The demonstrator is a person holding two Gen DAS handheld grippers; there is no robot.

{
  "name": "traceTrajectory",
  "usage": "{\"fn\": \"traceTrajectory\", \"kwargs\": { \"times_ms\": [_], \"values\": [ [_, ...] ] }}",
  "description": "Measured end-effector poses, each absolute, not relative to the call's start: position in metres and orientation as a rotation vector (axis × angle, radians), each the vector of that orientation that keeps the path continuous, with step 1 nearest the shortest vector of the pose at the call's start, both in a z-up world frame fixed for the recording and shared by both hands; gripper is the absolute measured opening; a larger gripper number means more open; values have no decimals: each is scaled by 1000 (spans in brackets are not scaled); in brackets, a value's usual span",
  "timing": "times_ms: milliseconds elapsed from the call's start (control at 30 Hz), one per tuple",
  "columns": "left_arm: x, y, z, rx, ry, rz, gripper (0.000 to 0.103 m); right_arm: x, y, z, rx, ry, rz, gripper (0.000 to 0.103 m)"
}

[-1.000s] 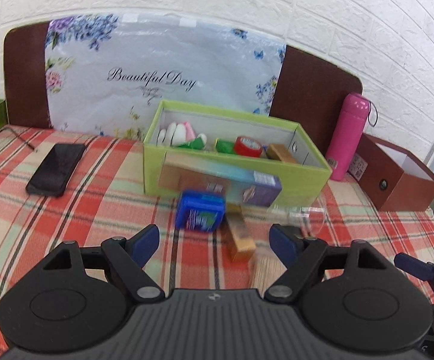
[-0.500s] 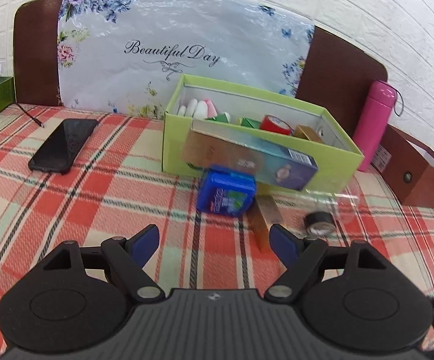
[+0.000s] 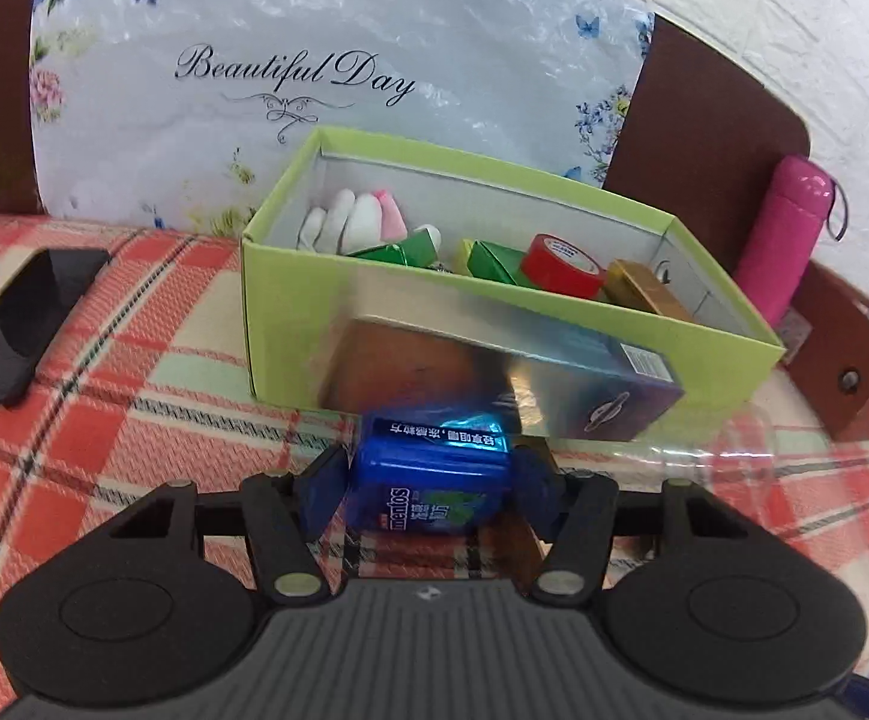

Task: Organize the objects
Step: 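Grasp the blue mint tin with the left tool while the right grasps the second gold box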

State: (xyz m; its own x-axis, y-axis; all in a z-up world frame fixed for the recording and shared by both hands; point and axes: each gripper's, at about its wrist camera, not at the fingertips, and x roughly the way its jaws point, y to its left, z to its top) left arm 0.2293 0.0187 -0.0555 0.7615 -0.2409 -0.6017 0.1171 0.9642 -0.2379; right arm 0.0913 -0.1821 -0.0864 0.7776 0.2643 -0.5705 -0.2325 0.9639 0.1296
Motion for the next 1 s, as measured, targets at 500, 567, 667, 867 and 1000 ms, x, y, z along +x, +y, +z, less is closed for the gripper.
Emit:
{"fn": "traceTrajectory", "kwargs": {
  "times_ms": [500,567,667,867,1000],
  "values": [
    [161,62,-51,-164,729,-272,62,165,-124,-107,-24,669,335,24],
    [154,64,-51,-169,745,-289,62,154,-127,-103,-17,680,372,23],
    [141,64,-50,-155,758,-307,62,132,-133,-99,-14,709,415,23],
    [107,64,-51,-147,755,-305,63,77,-155,-91,3,758,466,23],
    [104,54,-52,-124,736,-256,71,60,-159,-89,-8,736,443,27]
  ]
}}
